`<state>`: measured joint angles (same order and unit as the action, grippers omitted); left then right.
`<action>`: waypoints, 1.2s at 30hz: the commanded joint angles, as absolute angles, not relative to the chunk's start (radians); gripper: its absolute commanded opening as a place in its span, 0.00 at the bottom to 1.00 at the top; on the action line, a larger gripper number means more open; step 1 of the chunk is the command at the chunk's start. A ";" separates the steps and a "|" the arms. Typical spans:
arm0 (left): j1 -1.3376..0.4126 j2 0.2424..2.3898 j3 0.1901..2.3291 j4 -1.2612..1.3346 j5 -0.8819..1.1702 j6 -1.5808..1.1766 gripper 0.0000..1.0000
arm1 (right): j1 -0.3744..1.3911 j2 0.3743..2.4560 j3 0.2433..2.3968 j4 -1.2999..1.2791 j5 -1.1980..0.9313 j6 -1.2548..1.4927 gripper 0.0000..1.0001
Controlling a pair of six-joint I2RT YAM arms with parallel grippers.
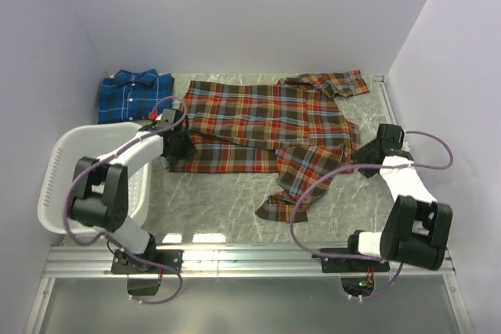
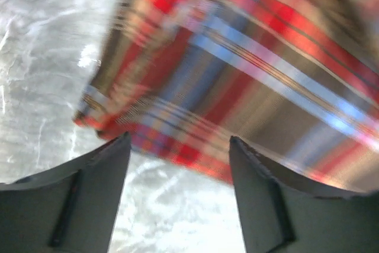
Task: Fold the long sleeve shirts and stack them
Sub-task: Fold the shirt
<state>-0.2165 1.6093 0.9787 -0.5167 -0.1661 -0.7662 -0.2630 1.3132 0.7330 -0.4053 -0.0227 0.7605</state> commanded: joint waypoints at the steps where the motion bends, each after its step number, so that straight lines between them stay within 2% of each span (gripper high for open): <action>1: -0.316 1.473 1.006 -0.509 -0.224 -0.662 0.75 | -0.200 1.218 0.772 -0.475 0.025 0.680 0.55; 3: -0.421 1.438 1.012 -0.492 -0.274 -0.628 0.79 | -0.134 1.181 0.784 -0.508 0.040 0.640 0.65; 6: -0.540 1.373 0.987 -0.419 -0.258 -0.543 0.80 | -0.033 1.160 0.807 -0.569 0.035 0.592 0.71; 14: -0.637 1.289 0.902 -0.302 -0.216 -0.515 0.82 | 0.158 1.117 0.709 -0.689 -0.057 0.618 0.71; 26: -0.646 1.269 0.931 -0.327 -0.284 -0.479 0.82 | 0.314 1.173 0.627 -0.652 -0.132 0.667 0.71; 31: -0.646 1.331 1.000 -0.353 -0.305 -0.428 0.82 | 0.354 1.203 0.633 -0.635 -0.140 0.678 0.57; 34: -0.643 1.345 1.020 -0.333 -0.321 -0.402 0.82 | 0.356 1.210 0.643 -0.629 -0.156 0.687 0.44; 36: -0.644 1.350 1.020 -0.321 -0.330 -0.390 0.82 | 0.354 1.206 0.664 -0.629 -0.153 0.695 0.24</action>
